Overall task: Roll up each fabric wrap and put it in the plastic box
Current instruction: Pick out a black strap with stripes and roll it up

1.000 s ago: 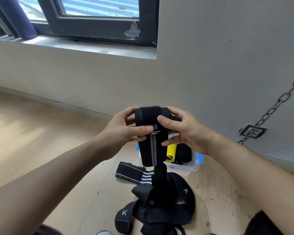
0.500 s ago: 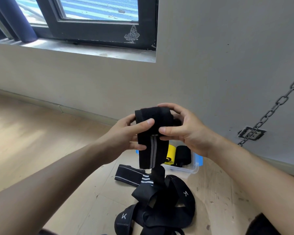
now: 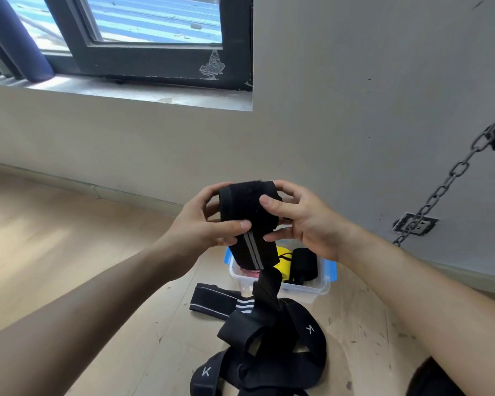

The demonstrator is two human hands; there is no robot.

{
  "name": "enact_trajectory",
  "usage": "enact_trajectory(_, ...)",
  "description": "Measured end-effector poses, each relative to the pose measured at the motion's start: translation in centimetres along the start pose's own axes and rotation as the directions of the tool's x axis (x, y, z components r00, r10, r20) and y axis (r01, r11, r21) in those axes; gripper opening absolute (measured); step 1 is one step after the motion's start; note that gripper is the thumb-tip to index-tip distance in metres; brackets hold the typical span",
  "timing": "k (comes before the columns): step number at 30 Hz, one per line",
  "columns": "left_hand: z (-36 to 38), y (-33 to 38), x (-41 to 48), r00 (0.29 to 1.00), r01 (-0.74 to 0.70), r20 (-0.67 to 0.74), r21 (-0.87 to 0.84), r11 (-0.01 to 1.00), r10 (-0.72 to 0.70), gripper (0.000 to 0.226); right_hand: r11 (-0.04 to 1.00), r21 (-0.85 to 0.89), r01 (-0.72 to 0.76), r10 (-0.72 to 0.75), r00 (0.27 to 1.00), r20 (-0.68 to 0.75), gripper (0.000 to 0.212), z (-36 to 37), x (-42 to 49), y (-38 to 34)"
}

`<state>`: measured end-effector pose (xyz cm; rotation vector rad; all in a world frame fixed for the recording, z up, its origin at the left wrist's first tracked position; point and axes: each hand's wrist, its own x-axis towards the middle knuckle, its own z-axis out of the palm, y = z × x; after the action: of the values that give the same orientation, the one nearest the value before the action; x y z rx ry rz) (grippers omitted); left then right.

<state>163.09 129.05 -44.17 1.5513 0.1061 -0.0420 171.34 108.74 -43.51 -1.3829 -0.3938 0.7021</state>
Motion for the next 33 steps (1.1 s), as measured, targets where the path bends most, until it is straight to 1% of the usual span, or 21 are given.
enact_trajectory(3,0.0,0.6,0.1,0.995,0.088,0.049,0.0,0.996,-0.087,0.059,0.999,0.045,0.016,-0.016,1.0,0.002,0.05,-0.3,0.2,-0.1)
enact_trajectory(5,0.0,0.9,0.0,0.984,0.157,0.08,0.048,0.987,-0.16,0.058,0.998,0.062,0.029,-0.03,1.0,0.006,0.047,-0.5,0.3,-0.1)
enact_trajectory(8,0.1,0.8,0.0,0.978,0.18,0.087,0.085,0.98,-0.188,0.061,0.996,0.064,0.067,-0.067,0.998,0.002,0.042,-0.6,0.2,-0.2)
enact_trajectory(12,0.5,1.0,0.0,0.986,0.157,0.044,0.039,0.987,-0.158,0.06,0.995,0.018,0.102,-0.103,0.993,0.058,0.051,-0.8,-0.2,-0.4)
enact_trajectory(15,0.5,1.0,-0.2,0.993,0.119,0.019,0.033,0.992,-0.119,0.055,0.996,-0.013,0.084,-0.082,0.993,0.091,0.052,-0.9,-0.2,-0.6)
enact_trajectory(17,0.5,1.0,-0.3,0.995,0.098,-0.005,0.024,0.995,-0.097,0.051,0.998,-0.028,0.049,-0.046,0.995,0.088,0.05,-1.0,-0.2,-0.7)
enact_trajectory(21,0.4,1.0,-0.3,0.998,0.046,-0.038,0.001,0.999,-0.046,0.049,0.994,-0.099,-0.045,0.054,0.995,0.087,0.037,-0.8,-0.6,-1.1)
enact_trajectory(25,0.3,1.1,-0.2,0.999,0.012,-0.034,-0.032,0.999,-0.013,0.051,0.983,-0.145,-0.112,0.122,0.991,0.062,0.054,-0.6,-0.8,-1.5)
enact_trajectory(28,0.7,1.0,-0.4,0.999,-0.016,-0.03,-0.061,0.998,0.014,0.048,0.975,-0.177,-0.135,0.147,0.988,0.054,0.059,-0.6,-1.0,-1.6)
enact_trajectory(30,0.9,0.9,-0.4,0.999,-0.035,-0.027,-0.062,0.997,0.033,0.047,0.976,-0.178,-0.123,0.135,0.989,0.054,0.056,-0.7,-1.0,-1.7)
enact_trajectory(33,0.9,1.0,-0.3,0.999,-0.04,-0.019,-0.052,0.998,0.039,0.051,0.989,-0.132,-0.071,0.078,0.996,0.048,0.044,-0.8,-1.0,-1.7)
